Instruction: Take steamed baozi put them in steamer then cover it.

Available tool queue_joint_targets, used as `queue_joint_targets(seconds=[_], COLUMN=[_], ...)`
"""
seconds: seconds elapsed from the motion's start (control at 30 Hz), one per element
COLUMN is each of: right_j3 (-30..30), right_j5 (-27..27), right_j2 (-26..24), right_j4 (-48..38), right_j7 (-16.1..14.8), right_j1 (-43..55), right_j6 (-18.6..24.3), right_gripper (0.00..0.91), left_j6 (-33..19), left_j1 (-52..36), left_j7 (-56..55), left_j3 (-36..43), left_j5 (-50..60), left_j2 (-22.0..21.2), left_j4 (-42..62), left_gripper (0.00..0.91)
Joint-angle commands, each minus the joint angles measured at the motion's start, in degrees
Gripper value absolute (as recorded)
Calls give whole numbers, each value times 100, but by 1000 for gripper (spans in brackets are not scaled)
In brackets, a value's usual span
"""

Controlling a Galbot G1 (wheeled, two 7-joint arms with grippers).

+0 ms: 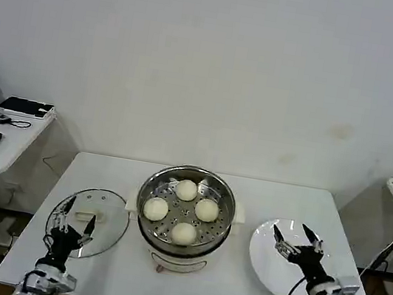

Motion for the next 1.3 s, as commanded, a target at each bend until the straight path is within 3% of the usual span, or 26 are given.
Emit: queue_joint_targets(seconds=[0.03, 0.4, 1.3], right_j3=[197, 229, 117], right_j5=[-159, -235, -496], right_j2=[386, 400, 583], right_j4=[-1, -51, -274], right_j7=[44, 41, 25], right_j1=[-434, -404, -435], right_j6=[201, 309, 500], right_gripper=[907, 907, 907], left_j6=[25, 741, 862], left_j1=[-287, -720, -1086], left_j7=[89, 382, 575], left_j3=[-3, -41, 30], left_j5=[2467, 3138, 2802], left_j2=[11, -74, -106], left_j4=[440, 1143, 1314], left_gripper=[907, 907, 907])
